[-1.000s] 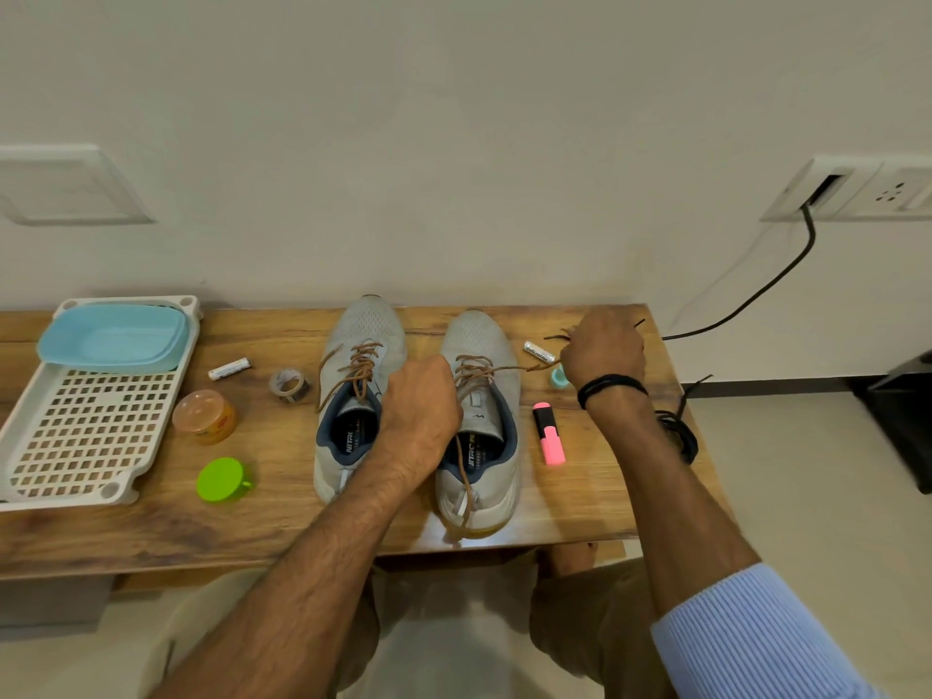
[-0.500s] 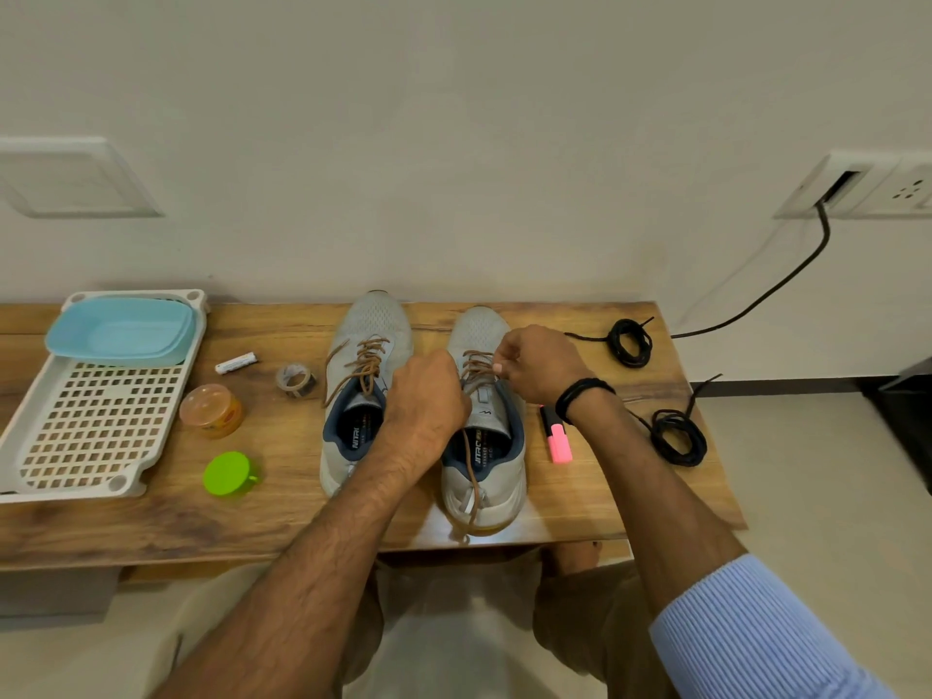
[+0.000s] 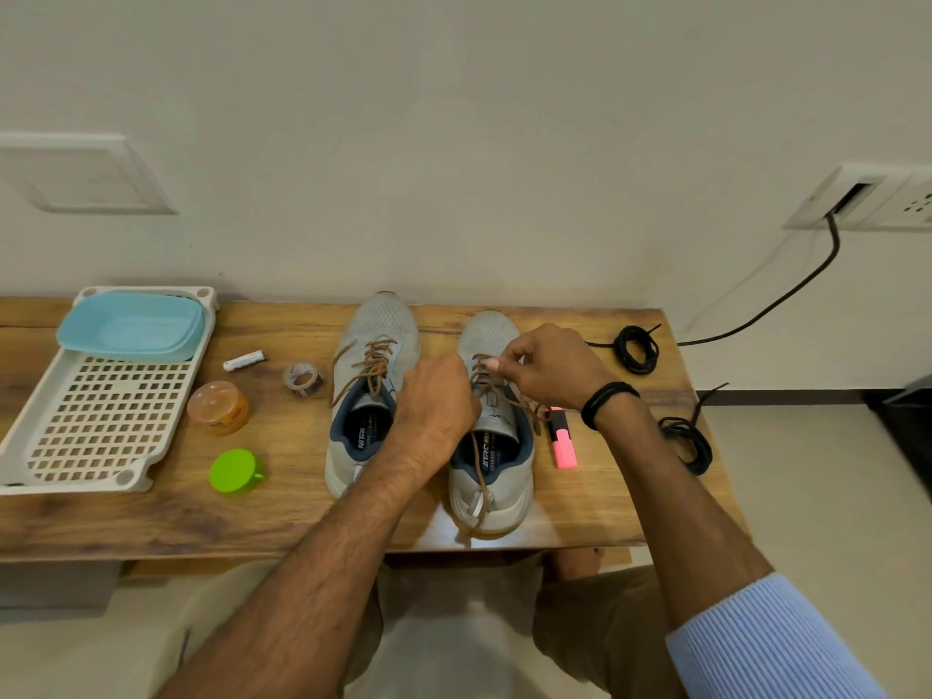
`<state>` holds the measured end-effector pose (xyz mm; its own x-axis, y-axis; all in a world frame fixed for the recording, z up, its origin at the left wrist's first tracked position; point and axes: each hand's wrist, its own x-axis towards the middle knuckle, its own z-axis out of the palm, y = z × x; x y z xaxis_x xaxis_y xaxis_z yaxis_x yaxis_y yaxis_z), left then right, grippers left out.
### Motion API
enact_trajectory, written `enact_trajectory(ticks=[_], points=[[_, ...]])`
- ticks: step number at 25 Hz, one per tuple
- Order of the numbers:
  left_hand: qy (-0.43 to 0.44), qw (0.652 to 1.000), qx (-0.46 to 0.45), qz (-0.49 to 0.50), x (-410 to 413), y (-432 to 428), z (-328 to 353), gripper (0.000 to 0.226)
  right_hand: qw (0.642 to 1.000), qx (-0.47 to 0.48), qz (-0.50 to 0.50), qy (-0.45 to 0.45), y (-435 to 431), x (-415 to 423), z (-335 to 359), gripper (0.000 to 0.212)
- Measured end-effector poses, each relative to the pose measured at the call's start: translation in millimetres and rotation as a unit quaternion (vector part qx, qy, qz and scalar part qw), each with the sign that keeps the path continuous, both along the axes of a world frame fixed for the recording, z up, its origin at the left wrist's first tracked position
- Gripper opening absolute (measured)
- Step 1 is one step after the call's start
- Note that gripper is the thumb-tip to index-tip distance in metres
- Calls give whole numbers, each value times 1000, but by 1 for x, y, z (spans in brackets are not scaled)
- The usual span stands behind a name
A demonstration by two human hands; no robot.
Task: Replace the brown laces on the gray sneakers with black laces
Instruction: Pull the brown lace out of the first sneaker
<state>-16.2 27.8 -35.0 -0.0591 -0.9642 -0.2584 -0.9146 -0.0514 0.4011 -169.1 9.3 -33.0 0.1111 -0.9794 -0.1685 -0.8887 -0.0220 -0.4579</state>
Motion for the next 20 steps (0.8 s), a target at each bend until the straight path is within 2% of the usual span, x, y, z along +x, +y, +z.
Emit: enact_trajectory(ticks=[2,4,7,12,14,15,17,18,20], points=[[-3,1000,-1,-2,0,0,0,29,999,-47,-7,11,-3,8,-7,24],[-3,1000,-7,-6,1,1,-1,29,998,-49,36,-2,-6,16,-15,18],[3,1000,-7,-11,2,1,0,29,995,-43,92,25,-11,23,-23,24],[4,1000,-9,-16,2,0,-4,27,996,-58,71,15,-11,22,-22,19],[8,1000,-6,-14,2,-1,-5,25,998,-56,31,-22,-13,19,-22,10],[10,1000,-3,-14,3,-2,-6,24,996,-60,-24,-55,-16,15,-21,6],[16,1000,2,-17,6,-2,-8,21,971,-82,-174,-140,-22,0,-19,9],[20,1000,3,-18,8,-1,-10,21,959,-97,-208,-165,-23,-7,-17,9],[28,999,2,-17,10,1,-11,21,973,-111,-144,-143,-19,-12,-16,5]])
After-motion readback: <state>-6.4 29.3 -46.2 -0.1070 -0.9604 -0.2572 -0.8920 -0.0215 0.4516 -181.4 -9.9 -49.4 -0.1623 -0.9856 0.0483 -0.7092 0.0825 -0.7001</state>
